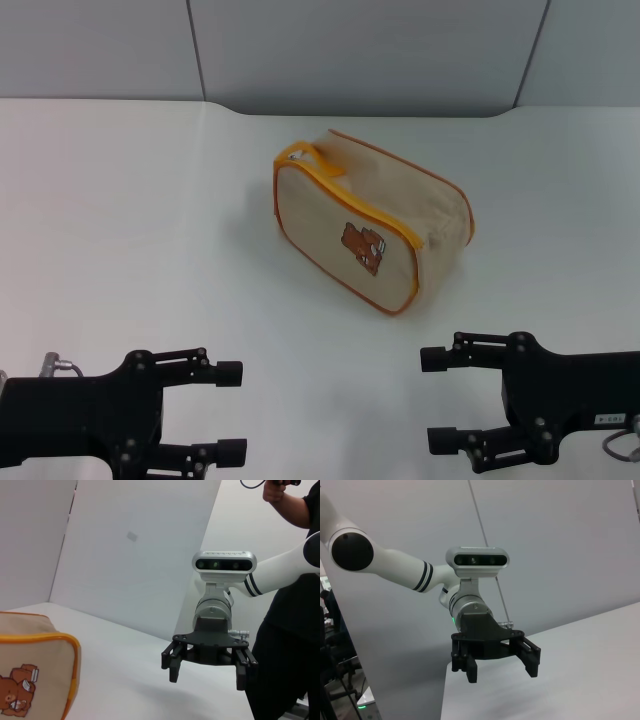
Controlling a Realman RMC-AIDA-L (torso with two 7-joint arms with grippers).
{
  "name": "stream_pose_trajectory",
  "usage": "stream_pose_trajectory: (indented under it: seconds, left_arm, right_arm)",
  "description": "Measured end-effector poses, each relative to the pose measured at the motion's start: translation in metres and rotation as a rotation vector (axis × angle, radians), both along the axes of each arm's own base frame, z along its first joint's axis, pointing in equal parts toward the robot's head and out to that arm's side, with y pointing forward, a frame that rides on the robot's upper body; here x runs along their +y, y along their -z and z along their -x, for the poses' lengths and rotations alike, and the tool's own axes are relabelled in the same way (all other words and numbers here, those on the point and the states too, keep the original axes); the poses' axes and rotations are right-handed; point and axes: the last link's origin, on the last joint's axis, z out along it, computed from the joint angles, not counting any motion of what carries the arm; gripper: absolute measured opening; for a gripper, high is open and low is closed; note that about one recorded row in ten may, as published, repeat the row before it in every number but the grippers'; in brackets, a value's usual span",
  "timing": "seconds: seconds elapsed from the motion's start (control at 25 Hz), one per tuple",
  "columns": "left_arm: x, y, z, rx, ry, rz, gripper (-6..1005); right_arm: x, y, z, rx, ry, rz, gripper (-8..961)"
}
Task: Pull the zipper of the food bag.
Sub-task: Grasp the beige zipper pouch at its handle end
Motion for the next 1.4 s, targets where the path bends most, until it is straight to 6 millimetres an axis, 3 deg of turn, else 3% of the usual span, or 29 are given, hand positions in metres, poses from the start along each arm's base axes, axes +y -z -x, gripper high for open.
stream_pose_trajectory:
  seconds: [0.6, 0.88, 0.92, 0.96, 1.04, 1.08, 1.12, 1.24, 1.4]
  left_arm:
    - [0.004, -0.001, 0.0, -0.01, -0.01, -0.036, 770]
    - [0.043, -0.008, 0.006, 0.006, -0.07, -0.382, 757]
    - [0.062, -0.006, 0.008, 0.055, -0.103, -0.492, 755]
    - [0.062, -0.006, 0.008, 0.055, -0.103, -0.492, 753]
    - [0.093, 0.003, 0.005, 0.153, -0.123, -0.583, 750]
    - [0.093, 0.003, 0.005, 0.153, -0.123, -0.583, 748]
    - [0.11, 0.013, -0.001, 0.224, -0.119, -0.616, 746]
    - [0.131, 0.027, -0.013, 0.316, -0.083, -0.633, 740]
    - [0.147, 0.038, -0.024, 0.409, -0.028, -0.632, 733]
  right_arm:
    - [0.0, 0.0, 0.0, -0.002, 0.001, -0.003, 826]
    - [0.0, 0.0, -0.002, -0.003, 0.012, -0.012, 826]
    - [0.0, 0.0, -0.004, -0.006, 0.017, -0.015, 826]
    - [0.0, 0.0, -0.004, -0.006, 0.017, -0.015, 826]
    - [-0.001, 0.0, -0.005, -0.005, 0.023, -0.017, 826]
    - [-0.001, 0.0, -0.005, -0.005, 0.023, -0.017, 826]
    - [-0.001, 0.0, -0.005, -0.005, 0.024, -0.017, 826]
    - [-0.002, 0.0, -0.006, -0.004, 0.029, -0.018, 825]
    - [-0.005, 0.0, -0.008, -0.003, 0.038, -0.019, 825]
